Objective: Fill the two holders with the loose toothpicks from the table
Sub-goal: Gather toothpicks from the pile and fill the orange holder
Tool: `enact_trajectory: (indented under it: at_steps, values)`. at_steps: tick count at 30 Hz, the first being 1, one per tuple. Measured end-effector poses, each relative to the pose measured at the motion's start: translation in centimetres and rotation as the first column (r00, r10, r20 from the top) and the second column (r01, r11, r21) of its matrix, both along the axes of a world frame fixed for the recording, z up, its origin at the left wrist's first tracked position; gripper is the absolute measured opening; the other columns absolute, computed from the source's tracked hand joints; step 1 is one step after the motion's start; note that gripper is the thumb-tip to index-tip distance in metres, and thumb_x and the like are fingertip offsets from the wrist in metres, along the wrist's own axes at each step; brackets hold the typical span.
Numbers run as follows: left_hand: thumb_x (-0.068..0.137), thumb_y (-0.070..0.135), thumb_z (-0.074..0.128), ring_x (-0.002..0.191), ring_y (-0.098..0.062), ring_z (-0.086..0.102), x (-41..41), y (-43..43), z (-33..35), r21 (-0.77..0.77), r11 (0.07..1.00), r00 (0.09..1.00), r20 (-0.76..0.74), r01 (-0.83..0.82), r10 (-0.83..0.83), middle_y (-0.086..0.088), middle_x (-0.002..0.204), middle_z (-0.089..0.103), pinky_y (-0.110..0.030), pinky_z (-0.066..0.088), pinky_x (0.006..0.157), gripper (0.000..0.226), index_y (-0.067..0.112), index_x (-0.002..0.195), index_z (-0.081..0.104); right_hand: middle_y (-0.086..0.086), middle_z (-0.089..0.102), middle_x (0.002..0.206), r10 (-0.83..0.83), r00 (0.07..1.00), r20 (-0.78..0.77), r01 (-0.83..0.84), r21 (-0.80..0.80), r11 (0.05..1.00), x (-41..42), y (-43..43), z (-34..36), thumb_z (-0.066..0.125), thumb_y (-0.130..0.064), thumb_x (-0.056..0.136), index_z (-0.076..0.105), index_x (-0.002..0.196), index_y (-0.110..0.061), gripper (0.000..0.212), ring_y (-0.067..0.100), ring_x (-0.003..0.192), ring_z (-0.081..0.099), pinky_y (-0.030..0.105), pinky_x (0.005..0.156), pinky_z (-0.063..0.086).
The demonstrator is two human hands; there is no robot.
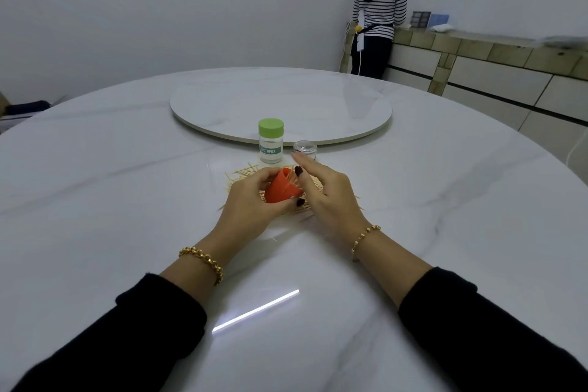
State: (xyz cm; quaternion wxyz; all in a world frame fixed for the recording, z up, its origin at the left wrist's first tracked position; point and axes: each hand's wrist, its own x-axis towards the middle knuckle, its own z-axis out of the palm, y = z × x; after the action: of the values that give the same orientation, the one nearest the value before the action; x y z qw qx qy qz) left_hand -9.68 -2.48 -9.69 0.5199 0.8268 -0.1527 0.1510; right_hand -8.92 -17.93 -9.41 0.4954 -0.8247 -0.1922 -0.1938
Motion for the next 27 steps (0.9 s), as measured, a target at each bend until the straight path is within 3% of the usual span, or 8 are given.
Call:
enact_trajectory:
  at_steps: [4, 7, 12, 15, 18, 22, 25, 27]
  values:
    - [0.071, 0.023, 0.082, 0.096, 0.006, 0.057, 0.0, 0.1, 0.2, 0.009, 1.000, 1.000, -0.006, -0.009, 0.009, 0.019, 0.101, 0.062, -0.005, 0.045, 0.079, 0.048, 0.025, 0.115, 0.062, -0.002, 0.053, 0.138, -0.055, 0.998, -0.031, 0.056, 0.034, 0.998, 0.0, -0.1, 0.2, 0.042, -0.010, 0.099, 0.034, 0.146, -0.016, 0.048, 0.003, 0.122, 0.049, 0.017, 0.102, 0.038]
    - [0.072, 0.022, 0.081, 0.093, 0.011, 0.055, -0.1, 0.0, 0.3, 0.001, 1.000, 1.000, -0.007, -0.013, 0.013, 0.026, 0.098, 0.058, -0.002, 0.042, 0.075, 0.046, 0.027, 0.113, 0.060, 0.003, 0.051, 0.140, -0.043, 0.999, 0.000, 0.043, 0.036, 0.998, -0.2, 0.0, 0.1, 0.037, -0.010, 0.099, 0.031, 0.148, -0.014, 0.049, 0.011, 0.118, 0.053, 0.021, 0.100, 0.040]
    - [0.073, 0.025, 0.080, 0.096, 0.006, 0.057, 0.0, 0.0, 0.2, -0.006, 1.000, 1.000, -0.007, -0.027, 0.027, 0.017, 0.102, 0.063, -0.004, 0.044, 0.076, 0.048, 0.023, 0.117, 0.062, 0.002, 0.042, 0.147, 0.036, 0.982, 0.185, -0.014, -0.119, 0.993, -0.9, 0.4, 0.6, 0.033, -0.016, 0.093, 0.030, 0.148, -0.011, 0.054, -0.001, 0.132, 0.036, 0.014, 0.108, 0.028]
    - [0.073, 0.026, 0.079, 0.095, 0.004, 0.058, -0.1, 0.0, 0.3, -0.007, 0.999, 0.999, 0.003, -0.033, 0.034, 0.015, 0.100, 0.065, -0.003, 0.044, 0.075, 0.044, 0.022, 0.114, 0.063, 0.006, 0.040, 0.148, 0.072, 0.948, 0.310, 0.018, -0.278, 0.960, -0.8, 0.6, 0.7, 0.032, -0.020, 0.092, 0.035, 0.145, -0.007, 0.054, 0.013, 0.139, 0.032, 0.033, 0.115, 0.026]
    - [0.073, 0.025, 0.079, 0.095, 0.005, 0.059, -0.1, 0.0, 0.3, -0.013, 0.999, 0.999, 0.001, -0.043, 0.043, 0.014, 0.101, 0.066, -0.006, 0.045, 0.076, 0.044, 0.022, 0.114, 0.063, 0.007, 0.042, 0.148, -0.007, 0.971, 0.239, 0.096, -0.361, 0.928, 0.0, 0.7, -0.1, 0.028, -0.027, 0.093, 0.042, 0.141, -0.008, 0.054, 0.016, 0.140, 0.032, 0.040, 0.114, 0.025]
    - [0.073, 0.025, 0.080, 0.099, 0.002, 0.057, 0.1, 0.0, 0.1, -0.003, 1.000, 1.000, -0.018, -0.020, 0.020, 0.011, 0.109, 0.064, -0.004, 0.045, 0.077, 0.052, 0.019, 0.120, 0.059, 0.004, 0.036, 0.152, -0.045, 0.998, 0.051, 0.053, -0.164, 0.985, 0.3, 0.2, -0.3, 0.027, -0.026, 0.094, 0.042, 0.142, -0.010, 0.052, 0.008, 0.143, 0.024, 0.027, 0.117, 0.020]
    - [0.073, 0.024, 0.080, 0.099, 0.002, 0.058, 0.1, 0.0, 0.1, -0.015, 1.000, 1.000, -0.024, -0.019, 0.018, 0.012, 0.109, 0.063, -0.003, 0.044, 0.075, 0.052, 0.019, 0.120, 0.058, 0.003, 0.038, 0.150, -0.022, 0.998, 0.056, 0.028, -0.120, 0.992, -0.2, 0.2, 0.1, 0.029, -0.024, 0.095, 0.045, 0.140, -0.011, 0.050, 0.005, 0.141, 0.026, 0.017, 0.114, 0.021]
    - [0.073, 0.022, 0.080, 0.095, 0.007, 0.058, 0.1, -0.1, 0.1, -0.025, 0.999, 1.000, -0.019, -0.024, 0.024, 0.016, 0.103, 0.064, -0.003, 0.043, 0.074, 0.047, 0.020, 0.116, 0.060, 0.003, 0.043, 0.147, 0.038, 0.994, 0.103, -0.021, -0.158, 0.987, -0.7, 0.5, 0.4, 0.029, -0.025, 0.095, 0.046, 0.139, -0.011, 0.049, 0.008, 0.137, 0.035, 0.019, 0.112, 0.027]
